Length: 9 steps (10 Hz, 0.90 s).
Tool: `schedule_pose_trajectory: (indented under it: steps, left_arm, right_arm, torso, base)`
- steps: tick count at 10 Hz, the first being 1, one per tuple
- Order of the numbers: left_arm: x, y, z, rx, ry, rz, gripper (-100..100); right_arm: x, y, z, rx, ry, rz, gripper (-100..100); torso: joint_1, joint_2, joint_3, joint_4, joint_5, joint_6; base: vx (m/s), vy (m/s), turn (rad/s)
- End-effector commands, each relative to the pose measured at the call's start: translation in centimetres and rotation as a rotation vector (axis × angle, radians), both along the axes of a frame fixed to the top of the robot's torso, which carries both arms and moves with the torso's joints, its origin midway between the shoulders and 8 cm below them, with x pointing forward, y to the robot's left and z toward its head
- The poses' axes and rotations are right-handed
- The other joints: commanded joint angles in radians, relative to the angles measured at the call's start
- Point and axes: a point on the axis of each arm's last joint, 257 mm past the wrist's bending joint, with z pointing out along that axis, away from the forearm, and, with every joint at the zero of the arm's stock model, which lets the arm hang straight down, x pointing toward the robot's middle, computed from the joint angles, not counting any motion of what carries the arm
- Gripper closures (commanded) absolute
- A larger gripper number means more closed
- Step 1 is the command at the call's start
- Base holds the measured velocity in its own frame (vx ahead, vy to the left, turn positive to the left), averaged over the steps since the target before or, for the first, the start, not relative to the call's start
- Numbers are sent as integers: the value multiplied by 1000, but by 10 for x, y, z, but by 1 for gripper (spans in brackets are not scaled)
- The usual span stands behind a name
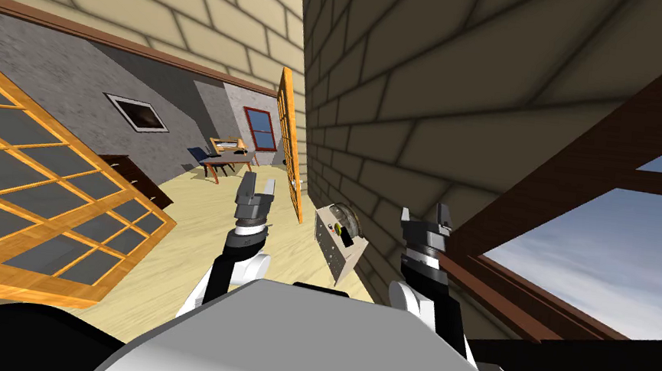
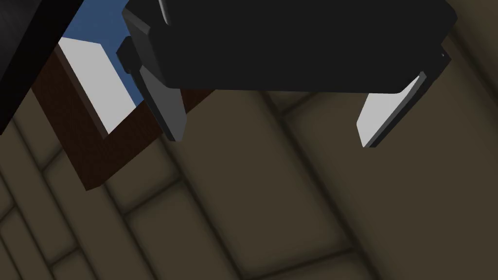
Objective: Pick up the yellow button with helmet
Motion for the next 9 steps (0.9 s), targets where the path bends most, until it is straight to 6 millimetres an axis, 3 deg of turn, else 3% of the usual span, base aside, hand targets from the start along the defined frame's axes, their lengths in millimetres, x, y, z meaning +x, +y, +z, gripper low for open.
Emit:
schedule_pose_trajectory:
  steps: [1, 5, 9]
  left_arm:
    - [0, 0, 0, 0, 0, 0, 0]
    - [0, 0, 0, 0, 0, 0, 0]
    - [0, 0, 0, 0, 0, 0, 0]
  right_arm:
    - [3, 3, -4, -36, 19, 12, -100]
    - [19, 4, -32, -146, 113, 21, -100]
    - [38, -11, -82, -248, 255, -13, -100]
  torso:
    - [0, 0, 0, 0, 0, 0]
    - [1, 0, 0, 0, 0, 0]
    - [2, -1, -1, 0, 0, 0]
  base:
    - [-1, 9, 27]
    - [0, 27, 58]
    - [12, 41, 112]
